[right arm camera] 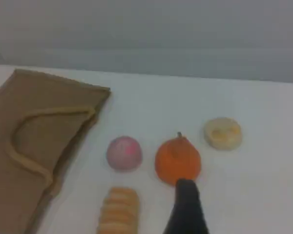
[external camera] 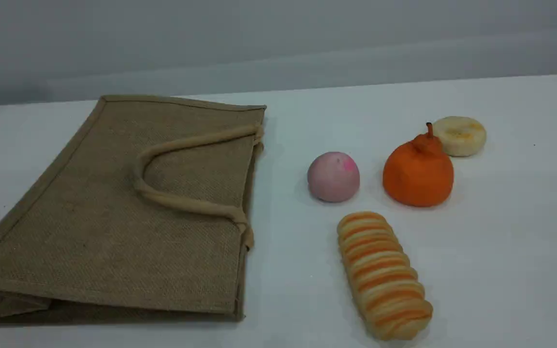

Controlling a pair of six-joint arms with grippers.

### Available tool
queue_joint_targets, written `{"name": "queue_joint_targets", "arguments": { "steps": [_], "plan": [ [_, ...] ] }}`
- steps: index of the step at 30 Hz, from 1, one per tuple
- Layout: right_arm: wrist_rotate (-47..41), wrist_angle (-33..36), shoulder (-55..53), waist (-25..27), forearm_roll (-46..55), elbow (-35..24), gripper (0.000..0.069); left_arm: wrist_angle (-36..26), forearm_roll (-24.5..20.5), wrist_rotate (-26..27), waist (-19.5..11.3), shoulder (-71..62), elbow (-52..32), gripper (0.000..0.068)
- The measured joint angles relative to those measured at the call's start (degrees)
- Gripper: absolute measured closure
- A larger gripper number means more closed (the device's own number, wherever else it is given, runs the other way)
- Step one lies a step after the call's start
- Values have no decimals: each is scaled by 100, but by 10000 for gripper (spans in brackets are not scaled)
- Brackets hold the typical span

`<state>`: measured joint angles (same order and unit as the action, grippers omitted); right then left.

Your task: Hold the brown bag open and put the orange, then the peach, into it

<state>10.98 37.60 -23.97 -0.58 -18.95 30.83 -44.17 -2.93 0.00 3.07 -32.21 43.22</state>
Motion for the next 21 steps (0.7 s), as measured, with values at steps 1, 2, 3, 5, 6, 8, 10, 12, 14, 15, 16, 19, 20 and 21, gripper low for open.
{"name": "queue_joint_targets", "arguments": {
  "steps": [1,2,3,5,6,8,10,12,14,15,16,19,20,21],
  "plan": [
    [78,-231,-283,0,-130,0,222,85,3,0,0,-333,122,214],
    [140,-419,-571,0,-279,8,222,154,3,0,0,-610,218,214],
    [216,-621,-814,0,-419,54,224,210,3,0,0,-942,315,214],
    [428,-980,-1397,0,-756,208,229,445,3,0,0,-1596,453,214],
    [565,-1090,-1689,0,-900,321,232,541,11,-50,0,-1862,496,214],
    [836,-1193,-2218,0,-1213,557,236,758,18,-225,0,-2481,564,214],
    [948,-1226,-2738,-5,-1443,824,236,951,30,-431,0,-3034,622,214],
    [944,-1245,-3281,-5,-1649,1066,237,1148,30,-675,0,-3619,686,214],
    [944,-1249,-3767,-5,-1784,1297,237,1283,30,-855,0,-4133,775,214],
    [979,-1271,-4024,-15,-1865,1380,237,1360,45,-924,0,-4406,837,214],
    [1018,-1301,-4272,-43,-1947,1470,237,1405,83,-961,0,-4629,913,214],
    [1185,-1403,-4939,-201,-2059,1670,237,1463,293,-927,0,-5399,1173,214],
    [1235,-1415,-5158,-276,-2059,1738,237,1494,335,-869,0,-5601,1258,214],
    [1278,-1447,-5332,-353,-2059,1804,237,1502,417,-799,0,-5834,1366,214]
  ]
}}
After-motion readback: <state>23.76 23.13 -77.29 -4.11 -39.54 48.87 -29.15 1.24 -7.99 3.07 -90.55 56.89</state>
